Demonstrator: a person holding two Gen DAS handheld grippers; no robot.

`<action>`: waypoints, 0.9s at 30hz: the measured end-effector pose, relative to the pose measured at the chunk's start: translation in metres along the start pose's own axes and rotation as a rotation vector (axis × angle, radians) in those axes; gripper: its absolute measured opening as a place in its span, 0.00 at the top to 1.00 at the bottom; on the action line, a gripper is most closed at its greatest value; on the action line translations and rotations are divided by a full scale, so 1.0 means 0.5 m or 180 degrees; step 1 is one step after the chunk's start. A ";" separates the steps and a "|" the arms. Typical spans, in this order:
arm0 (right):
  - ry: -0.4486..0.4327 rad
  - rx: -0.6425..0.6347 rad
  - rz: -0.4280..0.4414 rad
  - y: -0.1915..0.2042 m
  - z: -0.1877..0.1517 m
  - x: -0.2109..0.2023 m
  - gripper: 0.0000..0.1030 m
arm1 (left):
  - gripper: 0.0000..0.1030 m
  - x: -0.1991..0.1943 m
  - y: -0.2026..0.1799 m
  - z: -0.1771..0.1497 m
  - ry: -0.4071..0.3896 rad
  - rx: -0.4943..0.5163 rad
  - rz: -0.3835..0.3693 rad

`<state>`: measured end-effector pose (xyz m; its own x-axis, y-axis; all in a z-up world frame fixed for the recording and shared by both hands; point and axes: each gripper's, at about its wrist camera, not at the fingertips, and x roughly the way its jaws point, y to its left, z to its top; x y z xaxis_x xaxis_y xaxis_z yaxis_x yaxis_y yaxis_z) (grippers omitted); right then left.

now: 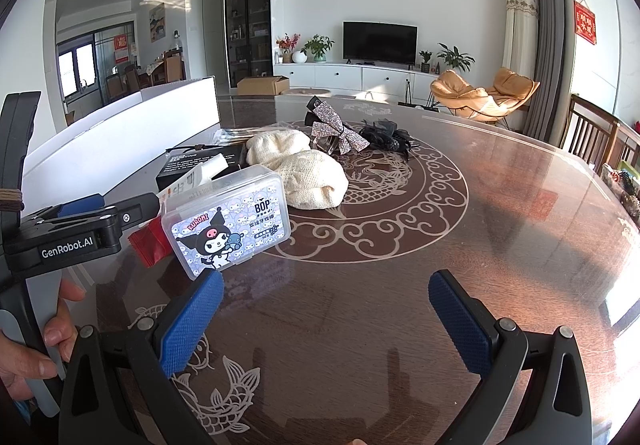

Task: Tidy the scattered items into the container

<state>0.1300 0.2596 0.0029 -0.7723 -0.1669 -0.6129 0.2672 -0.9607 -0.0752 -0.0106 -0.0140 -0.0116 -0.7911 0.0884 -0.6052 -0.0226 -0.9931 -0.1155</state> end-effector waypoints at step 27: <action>0.0283 -0.0590 0.0485 0.103 0.030 0.073 0.01 | 0.00 -0.063 0.010 -0.027 0.0443 0.0603 0.0245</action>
<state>0.1072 0.2006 -0.0117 -0.6635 -0.2785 -0.6944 0.4841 -0.8675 -0.1146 0.0225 -0.0206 -0.0038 -0.7034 0.0088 -0.7108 -0.0903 -0.9929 0.0770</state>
